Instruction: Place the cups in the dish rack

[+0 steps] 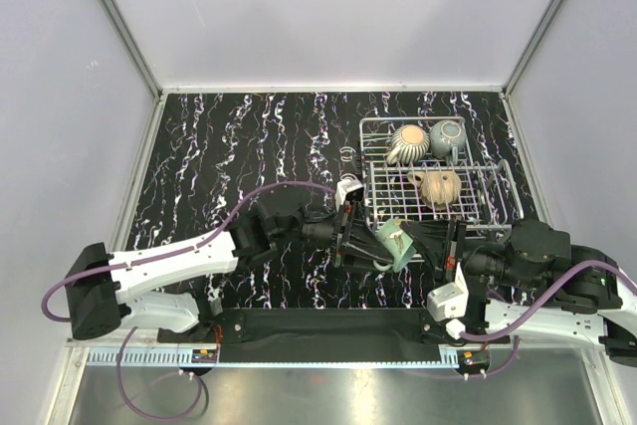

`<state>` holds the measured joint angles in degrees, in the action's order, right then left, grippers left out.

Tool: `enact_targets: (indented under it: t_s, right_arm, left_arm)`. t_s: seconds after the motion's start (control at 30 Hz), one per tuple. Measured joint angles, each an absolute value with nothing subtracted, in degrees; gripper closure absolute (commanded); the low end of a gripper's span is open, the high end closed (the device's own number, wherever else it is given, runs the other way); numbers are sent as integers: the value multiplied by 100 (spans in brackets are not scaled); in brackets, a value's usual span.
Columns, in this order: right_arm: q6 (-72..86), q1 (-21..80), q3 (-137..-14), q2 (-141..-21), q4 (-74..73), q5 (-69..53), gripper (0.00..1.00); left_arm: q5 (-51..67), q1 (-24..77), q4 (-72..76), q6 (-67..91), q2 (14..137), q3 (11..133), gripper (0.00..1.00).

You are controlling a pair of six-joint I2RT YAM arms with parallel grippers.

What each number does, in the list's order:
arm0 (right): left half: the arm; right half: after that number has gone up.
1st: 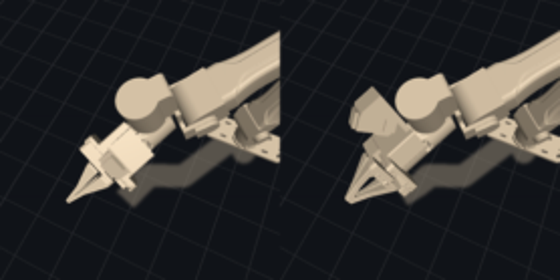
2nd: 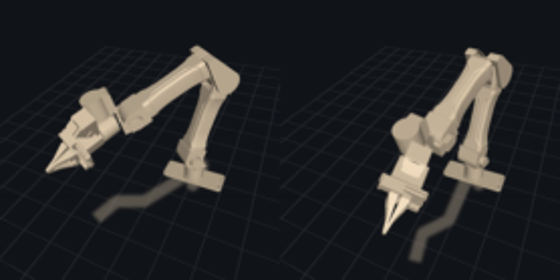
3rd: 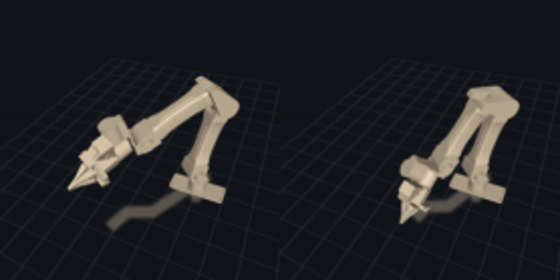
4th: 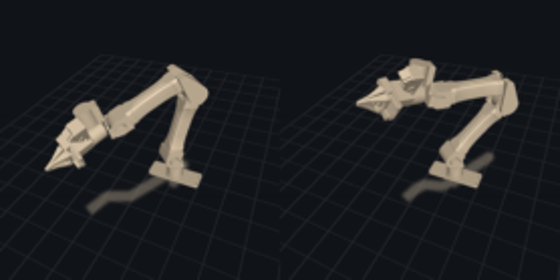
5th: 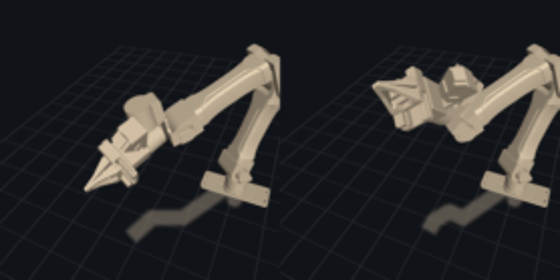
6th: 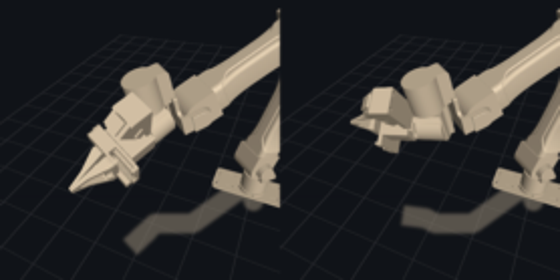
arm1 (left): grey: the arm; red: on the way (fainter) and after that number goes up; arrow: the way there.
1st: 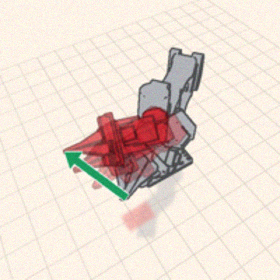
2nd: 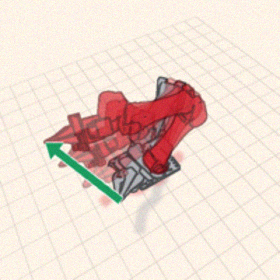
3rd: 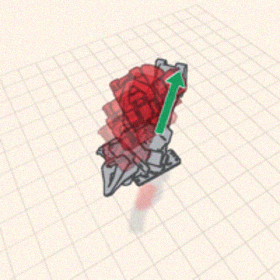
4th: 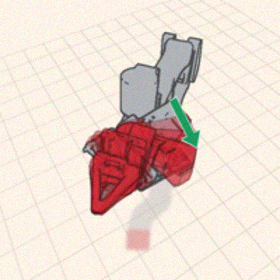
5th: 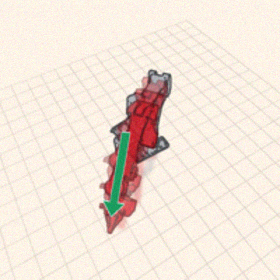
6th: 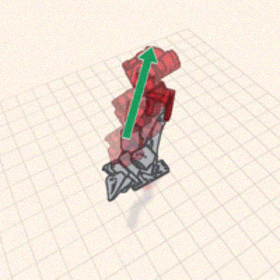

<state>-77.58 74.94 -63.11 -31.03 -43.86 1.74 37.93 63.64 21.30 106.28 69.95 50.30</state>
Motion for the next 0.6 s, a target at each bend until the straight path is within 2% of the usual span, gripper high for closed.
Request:
enact_targets:
  t_s: [0.17,0.27,0.4,0.6]
  right_arm:
    - [-7756,7494,-6403,-3079,-4536,-115,100]
    - [-7765,7494,-6460,-3096,-4722,-257,100]
    - [-7780,7494,-6606,-3164,-5015,-366,100]
    - [-7758,7494,-6624,-3068,-5085,-471,100]
  left_arm:
    - [3938,6449,2193,10632,7087,5033,74]
    - [4021,6519,2209,10630,7179,5043,73]
    - [4121,6635,2196,10593,7356,5153,65]
    - [4174,6733,2128,10545,7459,5323,68]
